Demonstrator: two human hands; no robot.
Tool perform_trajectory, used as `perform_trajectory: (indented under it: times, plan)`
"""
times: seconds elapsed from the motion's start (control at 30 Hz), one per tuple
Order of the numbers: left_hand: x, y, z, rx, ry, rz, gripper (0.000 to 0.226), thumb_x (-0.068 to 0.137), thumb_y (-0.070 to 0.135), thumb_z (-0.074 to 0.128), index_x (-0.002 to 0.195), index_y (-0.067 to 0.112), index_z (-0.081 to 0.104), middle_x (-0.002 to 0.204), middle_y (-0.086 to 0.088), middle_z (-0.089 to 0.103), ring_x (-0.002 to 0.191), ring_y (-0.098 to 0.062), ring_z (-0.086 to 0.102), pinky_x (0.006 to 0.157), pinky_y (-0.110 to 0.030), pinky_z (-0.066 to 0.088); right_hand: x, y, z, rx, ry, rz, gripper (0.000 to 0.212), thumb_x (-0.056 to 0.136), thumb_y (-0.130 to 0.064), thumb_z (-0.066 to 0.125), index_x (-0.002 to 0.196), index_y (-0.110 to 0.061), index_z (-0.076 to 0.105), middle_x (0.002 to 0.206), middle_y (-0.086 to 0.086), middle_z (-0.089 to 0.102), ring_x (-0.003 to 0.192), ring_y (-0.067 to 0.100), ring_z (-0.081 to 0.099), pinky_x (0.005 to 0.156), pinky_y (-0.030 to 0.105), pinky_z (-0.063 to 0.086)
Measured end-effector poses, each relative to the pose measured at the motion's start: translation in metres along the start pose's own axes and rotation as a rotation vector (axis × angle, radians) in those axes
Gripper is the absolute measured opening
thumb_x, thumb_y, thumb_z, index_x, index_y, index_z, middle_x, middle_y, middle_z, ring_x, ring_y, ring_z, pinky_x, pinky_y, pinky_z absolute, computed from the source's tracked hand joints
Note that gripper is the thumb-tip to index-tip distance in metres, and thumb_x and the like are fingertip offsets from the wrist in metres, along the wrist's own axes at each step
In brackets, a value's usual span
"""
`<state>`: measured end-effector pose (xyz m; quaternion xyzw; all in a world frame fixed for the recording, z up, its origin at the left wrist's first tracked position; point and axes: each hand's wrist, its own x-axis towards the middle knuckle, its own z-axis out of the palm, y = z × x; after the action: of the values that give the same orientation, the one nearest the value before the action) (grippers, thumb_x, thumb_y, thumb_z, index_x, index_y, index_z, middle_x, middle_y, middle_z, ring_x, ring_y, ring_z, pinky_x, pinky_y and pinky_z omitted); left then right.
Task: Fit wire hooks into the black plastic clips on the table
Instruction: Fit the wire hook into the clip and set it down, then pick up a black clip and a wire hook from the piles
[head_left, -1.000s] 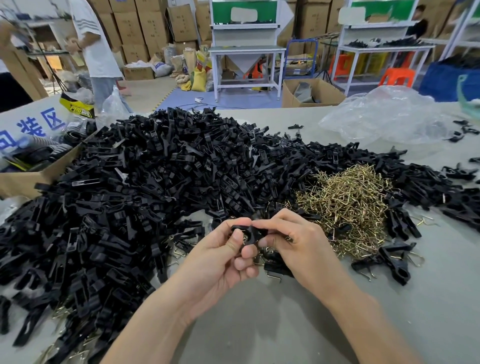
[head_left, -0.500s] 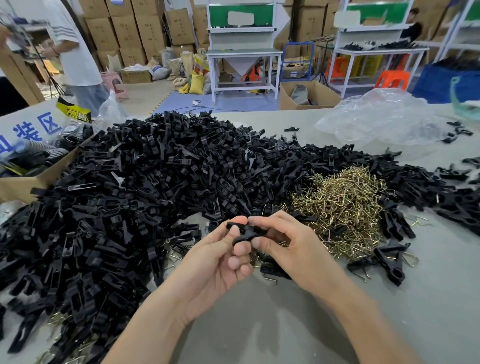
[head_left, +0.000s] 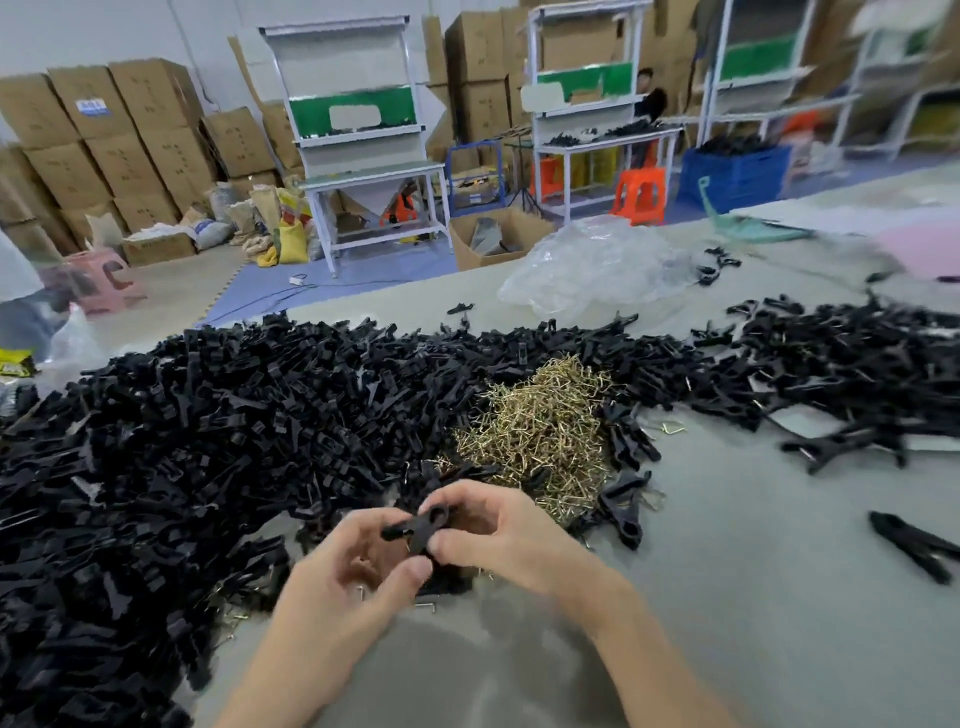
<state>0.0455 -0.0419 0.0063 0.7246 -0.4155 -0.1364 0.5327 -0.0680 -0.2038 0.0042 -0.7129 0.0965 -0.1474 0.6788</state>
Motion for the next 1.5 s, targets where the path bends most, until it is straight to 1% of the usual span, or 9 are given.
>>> perform_trajectory:
  times: [0.23, 0.37, 0.47, 0.53, 0.7, 0.87, 1.07, 1.3, 1.5]
  plan:
    - [0.042, 0.037, 0.069, 0.386, -0.133, 0.184, 0.035, 0.077, 0.077, 0.056, 0.102, 0.052, 0.058, 0.099, 0.025, 0.048, 0.081, 0.003, 0.058, 0.066, -0.012, 0.044, -0.056, -0.002, -0.072, 0.163, 0.259, -0.053, 0.044, 0.086, -0.023, 0.079, 0.125, -0.038, 0.065, 0.115, -0.007, 0.072, 0.104, 0.013, 0.07, 0.087, 0.027, 0.056]
    - [0.108, 0.101, 0.164, 0.14, -0.17, 0.142, 0.035, 0.09, 0.055, 0.06, 0.119, 0.036, 0.064, 0.075, 0.019, 0.061, 0.064, 0.007, 0.057, 0.058, -0.007, 0.043, -0.087, -0.01, -0.111, 0.38, 0.702, -0.174, 0.031, 0.098, -0.007, 0.059, 0.118, -0.027, 0.071, 0.112, 0.005, 0.071, 0.09, 0.016, 0.07, 0.078, 0.027, 0.056]
    - [0.148, 0.172, 0.219, -0.183, -0.315, 0.001, 0.069, 0.094, 0.044, 0.063, 0.151, 0.015, 0.036, 0.094, 0.004, 0.071, 0.092, -0.014, 0.071, 0.09, -0.034, 0.058, -0.107, -0.016, -0.122, 0.377, 0.808, -0.22, 0.029, 0.096, -0.013, 0.057, 0.114, -0.029, 0.073, 0.109, 0.002, 0.072, 0.088, 0.017, 0.068, 0.076, 0.027, 0.056]
    - [0.155, 0.193, 0.235, -0.21, -0.318, 0.022, 0.071, 0.096, 0.042, 0.06, 0.153, 0.017, 0.028, 0.1, 0.0, 0.07, 0.097, -0.021, 0.07, 0.091, -0.041, 0.057, -0.115, -0.017, -0.121, 0.329, 0.793, -0.214, 0.028, 0.091, -0.02, 0.061, 0.113, -0.031, 0.073, 0.107, -0.001, 0.071, 0.088, 0.016, 0.068, 0.078, 0.028, 0.056]
    - [0.106, 0.145, 0.211, 0.206, -0.245, 0.27, 0.049, 0.102, 0.039, 0.046, 0.148, 0.029, 0.034, 0.115, 0.022, 0.059, 0.093, 0.008, 0.058, 0.084, -0.02, 0.046, -0.11, -0.015, -0.11, 0.219, 0.794, -0.18, 0.036, 0.098, -0.002, 0.052, 0.102, -0.028, 0.076, 0.099, 0.0, 0.075, 0.084, 0.015, 0.068, 0.075, 0.025, 0.055]
    - [0.048, 0.04, 0.107, 0.434, 0.084, 0.233, 0.045, 0.1, 0.052, 0.033, 0.136, 0.031, 0.05, 0.119, 0.024, 0.051, 0.117, 0.0, 0.044, 0.101, -0.031, 0.04, -0.068, -0.006, -0.051, 0.035, 0.638, -0.135, 0.038, 0.099, -0.007, 0.055, 0.097, -0.041, 0.071, 0.095, -0.015, 0.071, 0.084, 0.003, 0.061, 0.081, 0.022, 0.047]
    - [-0.004, -0.03, 0.01, 0.802, 0.423, -0.028, 0.058, 0.086, 0.042, 0.041, 0.12, 0.002, 0.067, 0.121, -0.018, 0.066, 0.115, -0.042, 0.061, 0.102, -0.055, 0.041, -0.013, 0.0, 0.029, -0.592, 0.495, -0.277, 0.031, 0.097, -0.022, 0.043, 0.114, -0.038, 0.063, 0.114, -0.023, 0.055, 0.11, 0.0, 0.05, 0.096, 0.019, 0.042]
    - [0.014, -0.054, -0.014, 0.896, 0.306, -0.24, 0.053, 0.097, 0.037, 0.053, 0.145, 0.015, 0.047, 0.147, -0.009, 0.049, 0.139, -0.029, 0.04, 0.115, -0.046, 0.031, 0.044, 0.025, 0.066, -1.087, 0.437, -0.176, 0.038, 0.1, -0.029, 0.047, 0.136, -0.026, 0.058, 0.144, 0.002, 0.054, 0.137, 0.021, 0.046, 0.116, 0.04, 0.034]
    - [0.04, -0.059, -0.02, 0.977, 0.245, -0.184, 0.063, 0.095, 0.059, 0.044, 0.15, 0.029, 0.038, 0.134, -0.004, 0.057, 0.13, -0.026, 0.046, 0.106, -0.043, 0.035, 0.049, 0.034, 0.058, -1.162, 0.357, -0.141, 0.035, 0.1, -0.036, 0.039, 0.12, -0.033, 0.067, 0.123, -0.013, 0.064, 0.132, 0.017, 0.047, 0.108, 0.037, 0.039]
